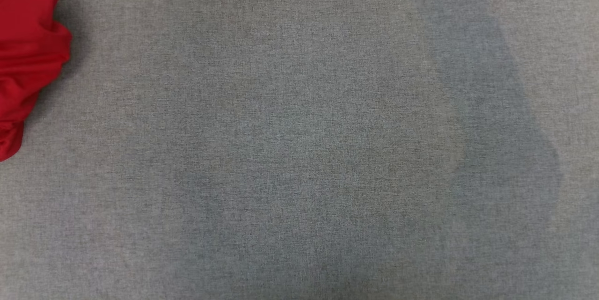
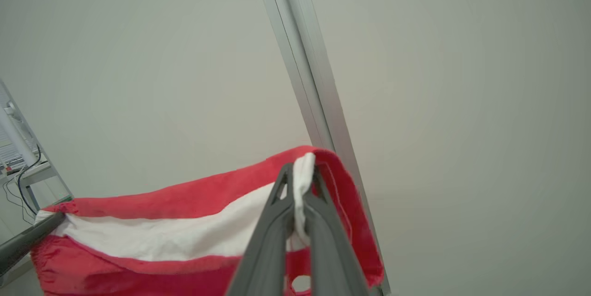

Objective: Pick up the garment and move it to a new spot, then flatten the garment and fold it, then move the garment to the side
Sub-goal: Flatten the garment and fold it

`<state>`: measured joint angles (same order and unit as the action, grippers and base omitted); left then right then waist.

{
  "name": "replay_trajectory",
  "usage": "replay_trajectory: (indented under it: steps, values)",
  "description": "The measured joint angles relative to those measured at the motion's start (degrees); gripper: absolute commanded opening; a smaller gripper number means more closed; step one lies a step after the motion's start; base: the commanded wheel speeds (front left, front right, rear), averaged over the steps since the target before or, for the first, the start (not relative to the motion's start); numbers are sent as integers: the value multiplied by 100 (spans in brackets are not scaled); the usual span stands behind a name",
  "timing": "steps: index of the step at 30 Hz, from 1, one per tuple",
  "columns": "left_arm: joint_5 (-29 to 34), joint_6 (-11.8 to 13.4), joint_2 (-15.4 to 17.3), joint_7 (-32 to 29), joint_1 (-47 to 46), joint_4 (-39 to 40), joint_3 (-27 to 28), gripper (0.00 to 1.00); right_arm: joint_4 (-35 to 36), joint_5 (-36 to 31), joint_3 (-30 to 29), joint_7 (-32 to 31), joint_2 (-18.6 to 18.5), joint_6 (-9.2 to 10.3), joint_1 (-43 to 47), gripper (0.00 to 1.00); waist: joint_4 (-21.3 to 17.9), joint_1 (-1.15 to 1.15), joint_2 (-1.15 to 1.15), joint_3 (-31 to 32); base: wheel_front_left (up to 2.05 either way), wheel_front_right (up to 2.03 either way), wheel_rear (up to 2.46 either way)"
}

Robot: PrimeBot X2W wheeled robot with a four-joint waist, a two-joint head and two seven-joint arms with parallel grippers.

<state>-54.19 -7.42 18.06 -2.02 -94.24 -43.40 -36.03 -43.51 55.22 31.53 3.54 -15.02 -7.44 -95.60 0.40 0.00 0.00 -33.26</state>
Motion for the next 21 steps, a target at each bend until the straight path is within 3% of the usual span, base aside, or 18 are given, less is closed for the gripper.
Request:
replay_trajectory:
  steps: [11,21]
  values:
    - [-666,0,-12,187,1212,-202,-661,0,33,557,1205,54,-422,0,1347,0,67,0,0,345,0,0,0]
    - [-1193,0,399,103,3413,513,-1464,0,428,1458,2017,-237,-648,0,3309,0,-31,0,0,1270,0,0,0]
